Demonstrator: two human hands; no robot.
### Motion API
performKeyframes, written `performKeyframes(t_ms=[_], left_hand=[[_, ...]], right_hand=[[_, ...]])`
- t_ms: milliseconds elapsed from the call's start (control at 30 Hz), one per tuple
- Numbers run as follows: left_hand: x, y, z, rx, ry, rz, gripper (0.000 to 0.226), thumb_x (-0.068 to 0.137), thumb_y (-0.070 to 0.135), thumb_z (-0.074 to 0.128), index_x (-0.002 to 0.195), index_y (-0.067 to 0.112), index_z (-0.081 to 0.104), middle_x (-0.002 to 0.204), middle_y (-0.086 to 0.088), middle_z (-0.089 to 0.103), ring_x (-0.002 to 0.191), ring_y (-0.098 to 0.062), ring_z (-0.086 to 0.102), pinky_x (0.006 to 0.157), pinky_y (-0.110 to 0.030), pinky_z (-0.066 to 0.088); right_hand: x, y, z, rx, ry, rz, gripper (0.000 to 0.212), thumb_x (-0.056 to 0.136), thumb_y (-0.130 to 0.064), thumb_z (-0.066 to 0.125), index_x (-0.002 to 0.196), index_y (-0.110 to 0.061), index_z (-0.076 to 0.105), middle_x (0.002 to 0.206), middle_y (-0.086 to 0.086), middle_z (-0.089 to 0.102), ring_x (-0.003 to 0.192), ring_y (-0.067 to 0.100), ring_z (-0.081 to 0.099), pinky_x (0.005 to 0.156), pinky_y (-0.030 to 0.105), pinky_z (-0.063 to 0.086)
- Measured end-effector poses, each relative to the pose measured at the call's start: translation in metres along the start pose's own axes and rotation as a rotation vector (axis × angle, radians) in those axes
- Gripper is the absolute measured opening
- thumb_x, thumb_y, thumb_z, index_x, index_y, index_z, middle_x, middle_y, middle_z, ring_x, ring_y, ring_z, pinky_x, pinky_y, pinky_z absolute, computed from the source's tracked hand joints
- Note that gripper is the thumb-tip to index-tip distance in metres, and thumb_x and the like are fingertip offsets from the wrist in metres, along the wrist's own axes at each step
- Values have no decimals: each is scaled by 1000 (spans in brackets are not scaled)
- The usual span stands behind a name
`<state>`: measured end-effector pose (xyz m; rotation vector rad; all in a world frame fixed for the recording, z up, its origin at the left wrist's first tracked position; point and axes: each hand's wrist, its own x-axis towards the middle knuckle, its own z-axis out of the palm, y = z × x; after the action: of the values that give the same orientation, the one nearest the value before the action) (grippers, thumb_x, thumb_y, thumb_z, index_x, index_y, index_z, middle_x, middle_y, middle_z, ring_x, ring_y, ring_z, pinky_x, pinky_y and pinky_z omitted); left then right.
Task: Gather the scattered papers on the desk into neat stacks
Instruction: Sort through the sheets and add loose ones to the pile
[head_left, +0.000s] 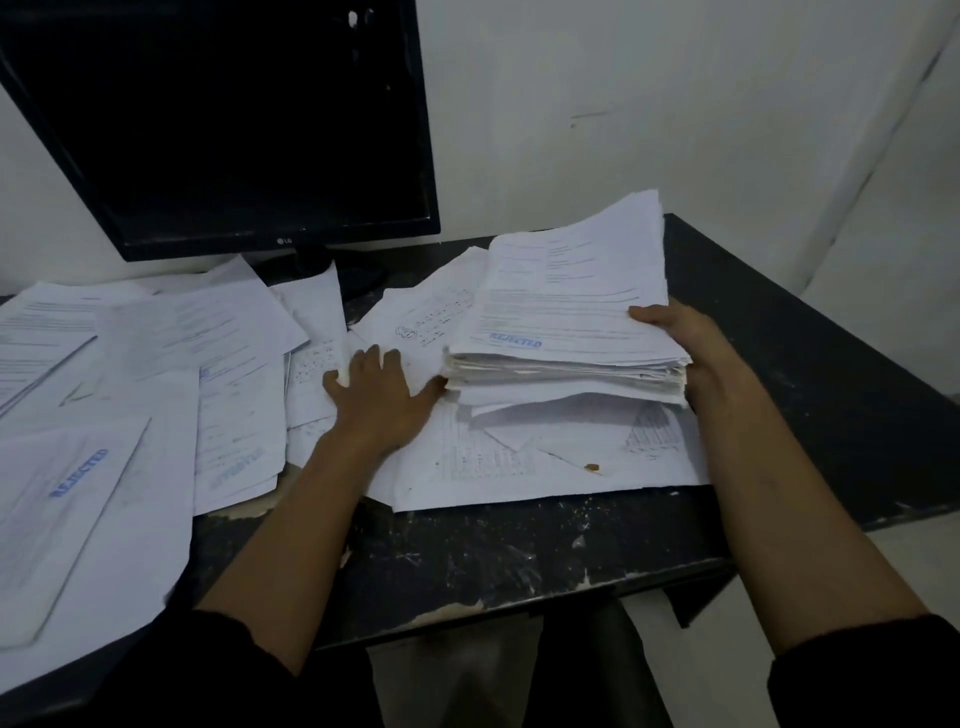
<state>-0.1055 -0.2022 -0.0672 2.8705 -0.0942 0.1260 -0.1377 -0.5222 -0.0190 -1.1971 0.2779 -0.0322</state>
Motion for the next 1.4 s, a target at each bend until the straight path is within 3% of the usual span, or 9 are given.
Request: performKeyframes(t_ms=[133,300,467,600,767,1033,1167,1267,1400], left_hand=[[1,-8,-6,-173,177,28,32,101,35,29,97,21,57,108,-1,57,111,-22,52,112,-53,7],[-2,-9,-8,-447,207,-31,31,103,33,25,107,21,53,80,4,59,99,-16,54,116,-49,4],[4,-8,-6,-499,174,-96,58,100,58,21,142,22,36,104,5,62,128,-15,43,117,-45,-3],[3,-11,-1,-400,174,4,77,86,72,38,146,23,30,129,3,57,131,-18,42,114,-50,-2],[3,-12,1,-361,221,38,74,86,65,54,145,27,31,134,2,55,129,-20,42,113,-53,2],[3,-16,3,-353,226,43,72,87,66,44,145,25,32,137,3,54,131,-19,42,113,-53,-1],[5,-16,3,-412,221,15,60,98,57,37,146,21,33,144,2,49,136,-18,39,115,-50,-8],[6,-14,1,-476,278,2,49,101,44,42,142,18,40,140,2,52,131,-15,45,115,-47,-7],[2,-14,-3,-467,365,90,36,97,37,54,129,21,51,132,7,55,120,-12,53,114,-47,0]], right_hand=[[3,-4,-2,-173,-44,123,34,90,-9,59,124,-9,61,101,10,74,82,25,72,73,34,59],[8,-12,10,-394,-135,170,32,85,-20,68,117,-19,66,113,11,71,101,34,68,98,48,49],[23,-33,24,-611,-268,186,48,87,-20,67,133,-28,57,122,8,68,109,34,65,101,50,47],[31,-43,42,-899,-299,145,50,88,-18,66,135,-31,53,132,3,61,112,29,62,100,46,48],[34,-39,56,-1170,-217,131,65,91,-24,63,149,-24,33,154,3,31,135,32,37,101,37,35],[25,-45,54,-1208,-221,155,66,91,-28,64,149,-23,34,152,2,33,129,29,43,94,33,37],[14,-48,42,-1039,-224,235,47,91,-12,63,133,-24,48,109,-4,58,88,20,60,74,29,48],[8,-42,30,-863,-207,228,19,91,-4,60,101,-20,59,92,-5,61,74,13,65,59,28,54],[7,-30,13,-758,-157,168,18,91,-7,60,107,-12,65,117,10,67,90,22,67,71,31,54]])
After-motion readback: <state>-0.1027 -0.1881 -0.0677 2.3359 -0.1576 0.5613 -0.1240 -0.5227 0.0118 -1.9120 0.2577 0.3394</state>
